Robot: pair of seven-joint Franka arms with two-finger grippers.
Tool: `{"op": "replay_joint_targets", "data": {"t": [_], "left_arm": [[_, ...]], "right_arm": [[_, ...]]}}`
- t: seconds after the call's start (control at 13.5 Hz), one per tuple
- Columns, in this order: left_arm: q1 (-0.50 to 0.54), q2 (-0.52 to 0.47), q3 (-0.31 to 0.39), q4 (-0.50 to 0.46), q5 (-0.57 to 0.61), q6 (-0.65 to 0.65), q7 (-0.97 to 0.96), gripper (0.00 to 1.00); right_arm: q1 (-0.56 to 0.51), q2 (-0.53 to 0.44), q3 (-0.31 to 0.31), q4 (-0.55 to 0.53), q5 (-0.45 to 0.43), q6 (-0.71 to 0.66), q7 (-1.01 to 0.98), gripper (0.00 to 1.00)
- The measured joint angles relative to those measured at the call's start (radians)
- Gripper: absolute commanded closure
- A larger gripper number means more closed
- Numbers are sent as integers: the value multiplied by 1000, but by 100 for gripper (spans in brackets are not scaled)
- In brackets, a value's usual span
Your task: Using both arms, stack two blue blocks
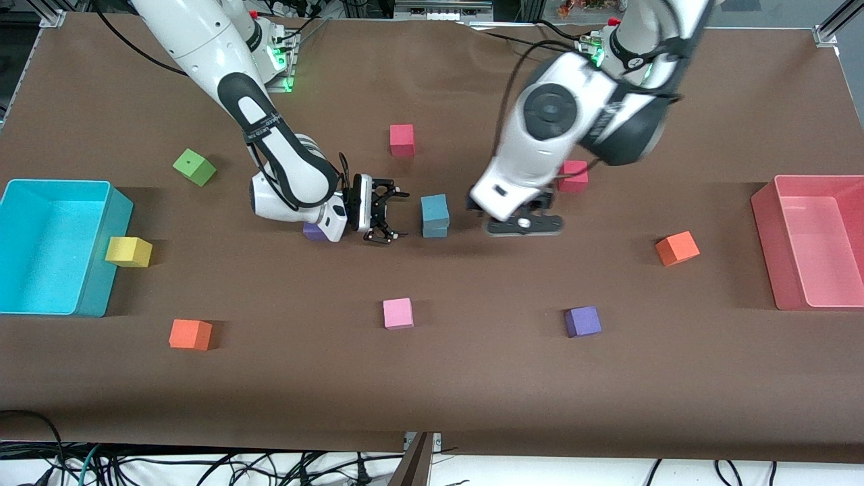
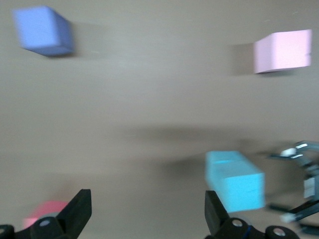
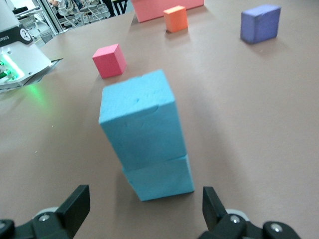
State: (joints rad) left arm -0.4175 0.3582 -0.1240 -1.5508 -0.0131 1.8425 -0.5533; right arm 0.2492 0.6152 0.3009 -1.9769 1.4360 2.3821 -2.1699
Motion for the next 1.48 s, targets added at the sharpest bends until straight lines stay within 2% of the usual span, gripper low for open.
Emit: {"op": "replay_joint_targets", "data": {"t": [0.22,0.37,0.52,0.74,0.89,1.04,1.19,1.48], "left_arm": [[151,-89,1,-2,-2,-126,251,0],[232,-145,4,-3,-2,-201,373,0],[295,-199,14,-10,-2,-262,446,0],[327,-241,77,-28,-2,-274,504,0],[376,-243,86,-42,-2,-274,554,0],[413,-246,86,-63,-2,-274,594,0],[420,-264,85,-82,-2,-273,600,0],[418,-305,83,-105,-2,-273,600,0]], "right_arm": [[-12,-34,-20,-1,0,-49,6,0],[-11,-59,-79,-1,-9,-167,35,0],[-12,-84,-213,4,-77,-406,106,0],[-27,-98,-451,77,-214,-772,216,0],[-33,-102,-568,171,-320,-935,366,0],[-33,-110,-651,302,-439,-1051,584,0],[-33,-119,-689,442,-577,-1116,839,0],[10,-122,-684,622,-863,-1123,1312,0]]}}
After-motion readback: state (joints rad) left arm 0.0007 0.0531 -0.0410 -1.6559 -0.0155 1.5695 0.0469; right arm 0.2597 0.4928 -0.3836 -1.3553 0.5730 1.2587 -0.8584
